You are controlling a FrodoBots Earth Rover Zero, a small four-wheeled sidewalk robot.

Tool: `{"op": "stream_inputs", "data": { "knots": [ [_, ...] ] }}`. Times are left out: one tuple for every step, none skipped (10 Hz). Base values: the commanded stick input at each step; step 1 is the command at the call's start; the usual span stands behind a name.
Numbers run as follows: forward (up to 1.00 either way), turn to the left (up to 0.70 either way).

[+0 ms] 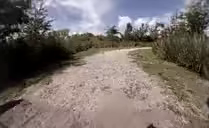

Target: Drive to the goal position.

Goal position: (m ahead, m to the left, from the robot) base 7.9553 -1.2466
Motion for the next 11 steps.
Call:
{"op": "stream_inputs", "data": {
  "knots": [
    [0.85, 0.00],
    [0.85, 0.00],
    [0.85, 0.00],
    [0.85, 0.00],
    [0.85, 0.00],
    [0.85, -0.14],
    [0.85, -0.22],
    [0.85, -0.23],
    [0.85, -0.20],
    [0.85, 0.00],
    [0.85, 0.00]
  ]
}}
